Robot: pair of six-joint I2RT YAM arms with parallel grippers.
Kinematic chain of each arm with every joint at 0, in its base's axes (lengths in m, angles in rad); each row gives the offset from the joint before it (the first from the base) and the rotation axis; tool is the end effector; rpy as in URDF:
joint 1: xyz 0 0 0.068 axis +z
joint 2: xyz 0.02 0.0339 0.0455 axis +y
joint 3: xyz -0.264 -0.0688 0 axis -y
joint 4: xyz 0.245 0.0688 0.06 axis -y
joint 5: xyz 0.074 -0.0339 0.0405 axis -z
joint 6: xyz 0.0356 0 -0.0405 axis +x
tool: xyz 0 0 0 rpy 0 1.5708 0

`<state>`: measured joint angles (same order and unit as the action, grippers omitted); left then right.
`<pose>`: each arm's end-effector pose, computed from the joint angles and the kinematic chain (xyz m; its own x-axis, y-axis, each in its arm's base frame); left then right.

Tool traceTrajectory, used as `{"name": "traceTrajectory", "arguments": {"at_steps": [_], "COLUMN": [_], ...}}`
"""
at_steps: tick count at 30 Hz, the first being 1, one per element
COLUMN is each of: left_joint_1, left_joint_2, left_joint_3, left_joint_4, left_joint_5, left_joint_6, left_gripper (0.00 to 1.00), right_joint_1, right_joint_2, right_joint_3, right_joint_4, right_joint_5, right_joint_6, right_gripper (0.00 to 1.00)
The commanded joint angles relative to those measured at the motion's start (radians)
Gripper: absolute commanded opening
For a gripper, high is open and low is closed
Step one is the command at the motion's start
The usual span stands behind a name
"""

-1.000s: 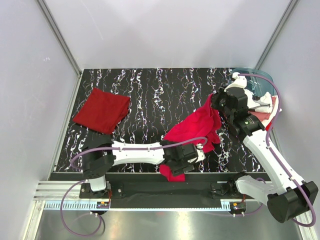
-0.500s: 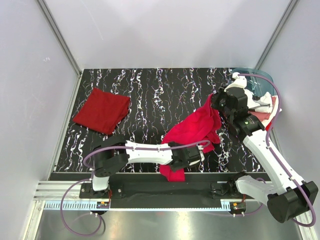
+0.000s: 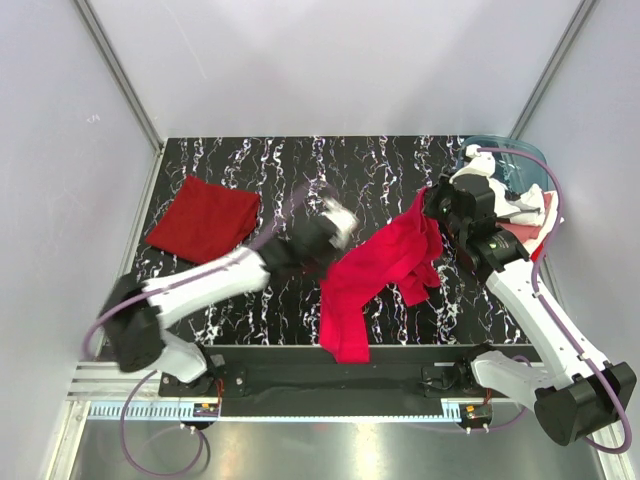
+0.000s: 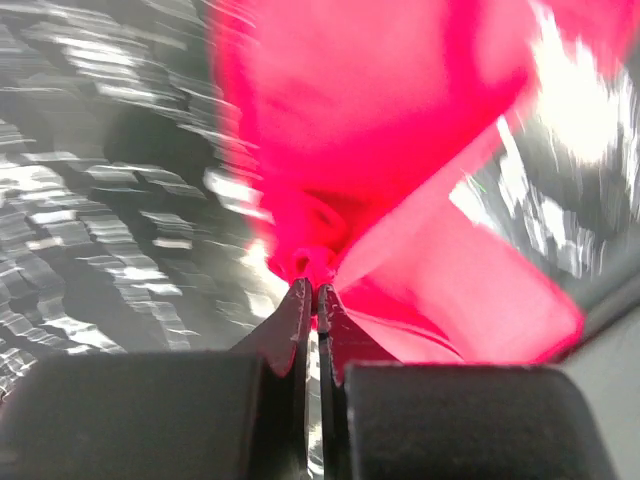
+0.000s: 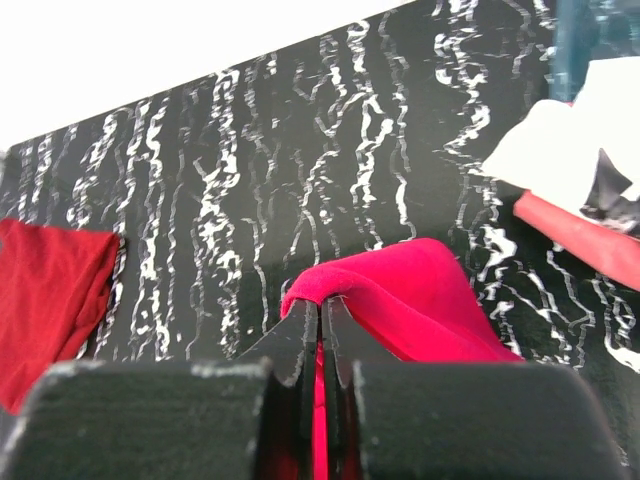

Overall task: Fold and stack the t-shirts
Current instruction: Flatten the tshirt out

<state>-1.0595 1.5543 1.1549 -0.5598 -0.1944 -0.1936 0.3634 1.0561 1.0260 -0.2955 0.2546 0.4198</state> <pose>0.1661 -0.2820 0.2483 -0.5473 0.5897 -0.5939 0.7094 0.7034 0.0447 0.2270 0.0767 0.3612 -0.3223 0.2994 -0.8980 0.0114 0.9498 0.3126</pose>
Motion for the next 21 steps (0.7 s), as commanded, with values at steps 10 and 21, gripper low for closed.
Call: {"name": "traceTrajectory", "arguments": {"at_steps": [10,21], "left_joint_1": [0.533,0.615], "left_joint_2": [-0.624,-0.744], "left_joint_3": [-0.218,0.115], "left_joint_4": [0.225,0.046], "left_joint_5": [-0.059,0.013], "left_joint_6": [-0.421,-0.397], "left_gripper": [0.00,0.00], "right_joint_1": [-0.021,-0.023], "right_joint_2": [0.018,-0.249], "right_joint_3": [0.120,0.311], "right_joint_4": [-0.068,-0.146], "right_joint_5": [0.147,0.040], "right_joint_6": [-0.029,-0.052], "right_gripper": [0.00,0.00]}}
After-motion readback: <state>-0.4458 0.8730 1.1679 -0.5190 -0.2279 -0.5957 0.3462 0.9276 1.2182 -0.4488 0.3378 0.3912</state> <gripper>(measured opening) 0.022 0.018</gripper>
